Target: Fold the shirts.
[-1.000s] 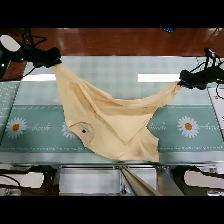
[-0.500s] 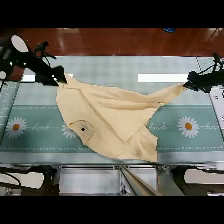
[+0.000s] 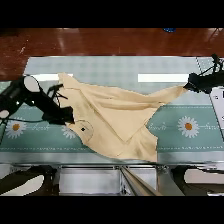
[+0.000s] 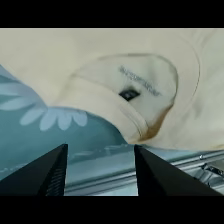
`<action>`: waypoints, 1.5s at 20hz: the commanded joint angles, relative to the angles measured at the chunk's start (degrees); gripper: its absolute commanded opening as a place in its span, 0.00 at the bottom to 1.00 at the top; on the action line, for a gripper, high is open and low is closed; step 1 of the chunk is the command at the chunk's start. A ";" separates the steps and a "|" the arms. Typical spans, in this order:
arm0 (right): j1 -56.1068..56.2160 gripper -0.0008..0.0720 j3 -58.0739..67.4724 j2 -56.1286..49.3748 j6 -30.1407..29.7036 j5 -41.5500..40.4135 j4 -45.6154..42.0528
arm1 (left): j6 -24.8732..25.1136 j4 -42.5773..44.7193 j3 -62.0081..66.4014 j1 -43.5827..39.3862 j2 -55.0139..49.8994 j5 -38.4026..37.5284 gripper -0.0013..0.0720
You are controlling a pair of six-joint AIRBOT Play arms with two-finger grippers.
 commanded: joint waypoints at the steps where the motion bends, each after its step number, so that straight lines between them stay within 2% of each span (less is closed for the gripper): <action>1: -0.04 0.04 0.04 -0.04 -0.50 0.37 -0.09 | -0.94 -8.98 -10.23 -4.57 2.84 2.32 0.71; 4: -0.04 0.04 0.04 -0.04 -0.85 1.18 -0.09 | -4.85 -14.73 -14.36 -11.72 2.73 11.43 0.71; 8: -0.04 0.04 0.04 -0.04 -1.22 1.66 -0.09 | -9.60 -17.22 -18.51 -18.18 2.56 14.62 0.71; 11: -0.04 0.04 0.04 -0.04 -1.64 1.66 -0.09 | -9.73 -21.09 -22.21 -20.87 2.60 15.87 0.71; 14: -0.04 0.04 0.04 -0.04 -1.81 1.70 -0.04 | -9.68 -25.99 -23.10 -21.35 2.60 24.04 0.71; 17: -0.04 0.04 0.04 -0.04 -1.81 1.90 -0.04 | -6.95 -34.03 -23.10 -21.38 2.56 33.44 0.71; 24: -0.02 0.04 0.04 -0.04 -1.79 2.32 0.50 | -8.24 -34.16 -22.53 -20.28 2.51 48.11 0.67; 25: -0.02 0.04 0.04 -0.04 -1.79 2.69 0.81 | -8.09 -34.14 -22.16 -20.04 2.51 49.09 0.45; 26: -0.02 0.04 0.04 -0.02 -1.81 3.08 1.09 | -5.73 -34.14 -21.68 -20.06 2.49 49.62 0.08; 28: -0.02 0.04 0.04 -0.02 -2.05 3.85 1.60 | -1.31 -34.14 -20.28 -19.80 2.23 49.55 0.04; 30: -0.02 0.04 0.04 -0.02 -2.03 4.85 1.73 | -1.01 -34.12 -18.75 -18.95 2.14 49.59 0.04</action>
